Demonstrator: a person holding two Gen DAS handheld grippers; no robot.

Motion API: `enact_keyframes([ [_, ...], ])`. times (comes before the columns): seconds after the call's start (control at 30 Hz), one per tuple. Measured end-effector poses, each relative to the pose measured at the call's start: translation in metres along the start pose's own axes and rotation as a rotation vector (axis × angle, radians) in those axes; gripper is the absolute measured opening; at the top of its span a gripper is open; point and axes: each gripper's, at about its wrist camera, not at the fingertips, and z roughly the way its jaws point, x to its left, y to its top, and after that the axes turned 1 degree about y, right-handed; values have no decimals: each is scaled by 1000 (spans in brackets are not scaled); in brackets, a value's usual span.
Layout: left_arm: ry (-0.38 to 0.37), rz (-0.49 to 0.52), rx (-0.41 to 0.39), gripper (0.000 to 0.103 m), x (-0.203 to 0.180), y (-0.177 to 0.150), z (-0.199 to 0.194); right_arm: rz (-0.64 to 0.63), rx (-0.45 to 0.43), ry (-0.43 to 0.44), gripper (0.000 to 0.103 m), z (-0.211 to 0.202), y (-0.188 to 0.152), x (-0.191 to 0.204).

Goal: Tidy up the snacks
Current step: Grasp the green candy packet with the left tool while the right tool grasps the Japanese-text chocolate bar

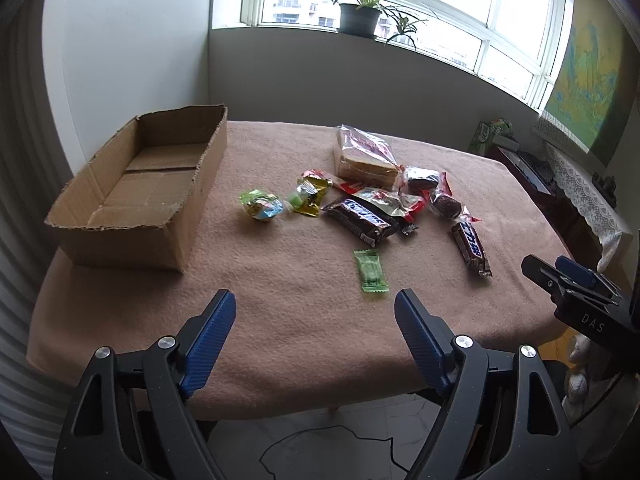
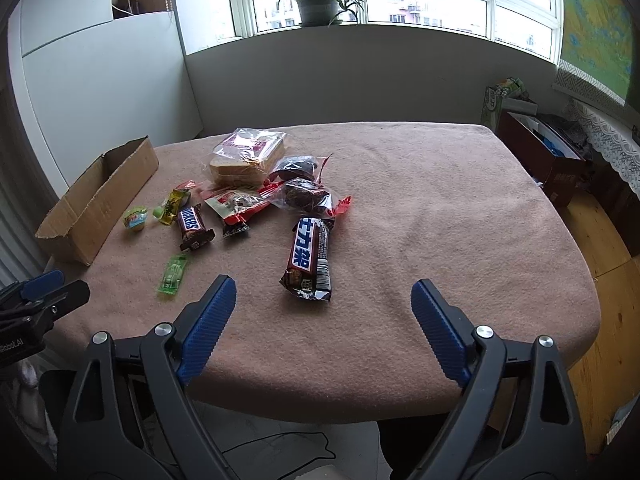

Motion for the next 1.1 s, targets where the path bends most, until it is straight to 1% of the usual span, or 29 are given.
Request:
enact_keyframes([
  [0.03,-8,3,7,80,-3,0,5,-2,5,1,91,4,0,1],
  [0.07,-18,4,16,75,-5,0,8,-3,11,4,91,7,0,2],
  [0.13,-31,8,35,70,-9,-1,17,0,25,17,84,15,0,2],
  [0.23,-48,17,57,68,-16,1,30,4,53,35,78,28,2,2],
  [0.27,-57,18,64,65,-18,2,35,7,61,39,76,32,2,2],
  [0.33,-72,20,76,61,-23,4,43,11,76,52,68,39,4,1],
  [0.47,-85,9,108,56,-26,8,63,5,90,56,66,53,8,3],
  [0.53,-83,6,123,51,-26,9,71,2,99,60,61,60,10,4],
  [0.6,-88,6,136,45,-28,10,78,1,105,62,60,65,11,5],
  [0.77,-94,11,153,43,-30,10,88,1,123,65,58,77,13,7],
  [0.83,-88,15,150,41,-31,11,91,-1,135,66,49,82,13,7],
  [0.9,-83,18,148,36,-31,13,93,0,146,68,46,86,12,7],
  [0.93,-81,20,148,35,-32,14,94,-2,146,66,46,87,12,7],
  [1.0,-77,24,147,28,-33,14,94,-7,144,64,46,87,12,7],
  [1.1,-65,29,143,23,-32,14,95,-8,147,57,38,88,12,6],
])
